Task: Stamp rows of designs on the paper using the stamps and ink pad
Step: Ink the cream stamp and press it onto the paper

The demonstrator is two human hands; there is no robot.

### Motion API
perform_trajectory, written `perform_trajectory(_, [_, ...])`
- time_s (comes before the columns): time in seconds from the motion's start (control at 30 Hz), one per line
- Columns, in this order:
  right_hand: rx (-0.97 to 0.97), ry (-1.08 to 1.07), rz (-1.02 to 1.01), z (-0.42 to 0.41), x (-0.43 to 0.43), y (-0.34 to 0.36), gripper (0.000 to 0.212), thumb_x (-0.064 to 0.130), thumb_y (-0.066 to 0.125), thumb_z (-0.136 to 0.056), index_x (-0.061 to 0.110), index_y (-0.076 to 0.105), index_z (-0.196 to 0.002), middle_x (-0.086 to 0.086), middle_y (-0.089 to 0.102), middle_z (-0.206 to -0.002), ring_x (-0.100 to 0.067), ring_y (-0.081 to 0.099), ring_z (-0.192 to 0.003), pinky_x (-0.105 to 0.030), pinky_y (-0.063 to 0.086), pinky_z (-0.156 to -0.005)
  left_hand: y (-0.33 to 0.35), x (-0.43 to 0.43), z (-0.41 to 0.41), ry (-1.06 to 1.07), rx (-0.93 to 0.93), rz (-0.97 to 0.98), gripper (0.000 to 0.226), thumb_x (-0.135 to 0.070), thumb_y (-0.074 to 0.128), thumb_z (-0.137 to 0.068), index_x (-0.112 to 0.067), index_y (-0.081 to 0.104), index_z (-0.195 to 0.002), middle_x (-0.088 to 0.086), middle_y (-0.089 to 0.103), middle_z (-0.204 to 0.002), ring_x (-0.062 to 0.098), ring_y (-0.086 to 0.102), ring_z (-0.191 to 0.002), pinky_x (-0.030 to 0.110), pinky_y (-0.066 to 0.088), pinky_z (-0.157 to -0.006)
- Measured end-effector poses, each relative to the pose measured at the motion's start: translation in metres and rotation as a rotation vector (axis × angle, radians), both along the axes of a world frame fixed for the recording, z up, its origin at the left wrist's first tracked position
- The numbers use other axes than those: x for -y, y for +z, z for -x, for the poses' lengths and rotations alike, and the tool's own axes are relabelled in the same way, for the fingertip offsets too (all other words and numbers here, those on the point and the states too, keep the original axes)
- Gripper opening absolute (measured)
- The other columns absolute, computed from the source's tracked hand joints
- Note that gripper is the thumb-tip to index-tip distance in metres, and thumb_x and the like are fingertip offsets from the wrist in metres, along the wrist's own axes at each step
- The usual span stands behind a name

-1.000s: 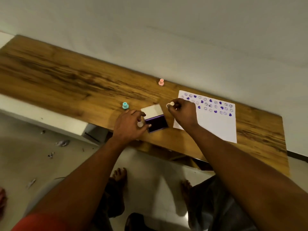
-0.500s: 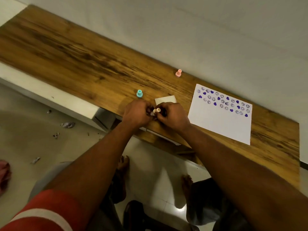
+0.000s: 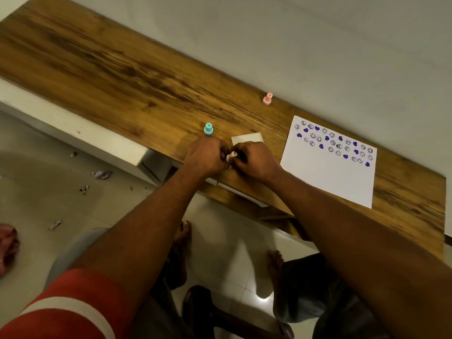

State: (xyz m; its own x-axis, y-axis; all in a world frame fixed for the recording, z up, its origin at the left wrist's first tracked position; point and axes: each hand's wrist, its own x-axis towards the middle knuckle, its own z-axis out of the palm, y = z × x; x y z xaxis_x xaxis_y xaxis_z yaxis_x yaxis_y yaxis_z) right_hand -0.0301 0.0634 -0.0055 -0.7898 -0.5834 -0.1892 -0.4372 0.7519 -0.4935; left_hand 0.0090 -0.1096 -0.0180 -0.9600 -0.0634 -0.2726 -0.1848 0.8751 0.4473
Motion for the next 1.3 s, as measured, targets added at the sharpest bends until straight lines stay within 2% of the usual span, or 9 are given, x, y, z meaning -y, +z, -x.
perform_trajectory(0.1, [-0.024,0.11,-0.08,0.008,0.003,0.007,0.028,0.03,0.066,-0.097,0.012,0.074,-0.117,-0.008,0.076,-0.106,-0.022,0.068,-0.094,-0.033,0.052,-0.08,0.0,0.001,0.003,-0.023,0.016,0.008,0.031,-0.048,0.088,-0.076,-0.034,0.073,-0.099,-0.013,0.069,-0.083,0.011,0.065,-0.082,0.029,0.047,-0.07])
perform_trajectory(0.2, [-0.085,0.223,-0.193,0.013,0.008,0.015,0.03,0.031,0.061,-0.1,0.012,0.071,-0.121,-0.009,0.074,-0.109,-0.024,0.068,-0.098,-0.04,0.056,-0.086,-0.002,0.001,0.004,-0.029,0.012,0.028,0.029,-0.048,0.085,-0.078,-0.032,0.071,-0.098,-0.013,0.063,-0.077,0.012,0.062,-0.077,0.03,0.044,-0.067])
perform_trajectory(0.3, [-0.198,0.335,-0.287,0.014,0.012,0.017,0.026,0.028,0.06,-0.101,0.014,0.07,-0.121,-0.009,0.072,-0.111,-0.026,0.067,-0.1,-0.039,0.055,-0.089,-0.004,0.001,0.006,-0.045,0.007,0.051,0.032,-0.049,0.083,-0.079,-0.031,0.07,-0.101,-0.015,0.051,-0.072,0.014,0.056,-0.076,0.032,0.045,-0.07])
perform_trajectory(0.43, [-0.298,0.427,-0.377,0.012,0.01,0.015,0.03,0.028,0.063,-0.1,0.016,0.066,-0.127,-0.007,0.069,-0.12,-0.025,0.062,-0.112,-0.038,0.048,-0.099,-0.004,0.001,0.008,-0.053,0.008,0.058,0.034,-0.051,0.083,-0.08,-0.03,0.069,-0.103,-0.008,0.059,-0.08,0.015,0.056,-0.078,0.034,0.046,-0.071])
perform_trajectory(0.6, [-0.22,0.239,-0.302,0.004,0.011,0.01,0.032,0.033,0.056,-0.103,0.013,0.066,-0.126,-0.011,0.068,-0.126,-0.029,0.06,-0.118,-0.042,0.045,-0.103,-0.004,0.001,0.005,-0.028,-0.02,0.036,0.034,-0.043,0.084,-0.082,-0.029,0.073,-0.112,-0.005,0.072,-0.093,0.016,0.063,-0.082,0.032,0.05,-0.074])
perform_trajectory(0.7, [-0.218,0.108,-0.232,-0.001,0.015,0.005,0.031,0.031,0.054,-0.103,0.012,0.068,-0.123,-0.012,0.069,-0.123,-0.029,0.062,-0.115,-0.042,0.044,-0.098,-0.002,0.001,0.002,0.014,-0.055,0.016,0.033,-0.037,0.081,-0.086,-0.03,0.075,-0.117,-0.001,0.077,-0.103,0.02,0.07,-0.093,0.032,0.05,-0.075])
perform_trajectory(0.83, [-0.211,-0.044,-0.161,-0.001,0.026,0.001,0.026,0.028,0.052,-0.103,0.014,0.072,-0.112,-0.009,0.072,-0.113,-0.028,0.066,-0.104,-0.04,0.05,-0.089,0.002,0.003,0.001,0.103,-0.075,0.04,0.023,-0.037,0.079,-0.089,-0.03,0.078,-0.111,-0.002,0.077,-0.098,0.016,0.068,-0.087,0.031,0.049,-0.071])
perform_trajectory(1.03, [-0.237,-0.099,-0.177,0.019,0.041,0.004,0.025,0.025,0.052,-0.102,0.011,0.071,-0.111,-0.009,0.073,-0.108,-0.026,0.069,-0.096,-0.041,0.056,-0.088,0.008,0.007,0.003,0.126,-0.052,0.141,0.011,-0.036,0.076,-0.092,-0.031,0.078,-0.101,0.0,0.073,-0.099,0.018,0.067,-0.091,0.031,0.046,-0.068])
perform_trajectory(1.3, [-0.229,-0.144,-0.175,0.048,0.063,0.006,0.03,0.03,0.053,-0.102,0.009,0.07,-0.113,-0.013,0.072,-0.111,-0.031,0.067,-0.1,-0.045,0.054,-0.088,0.01,0.014,0.007,0.124,0.024,0.08,0.01,-0.034,0.069,-0.094,-0.031,0.075,-0.102,-0.003,0.069,-0.105,0.017,0.064,-0.097,0.038,0.058,-0.085])
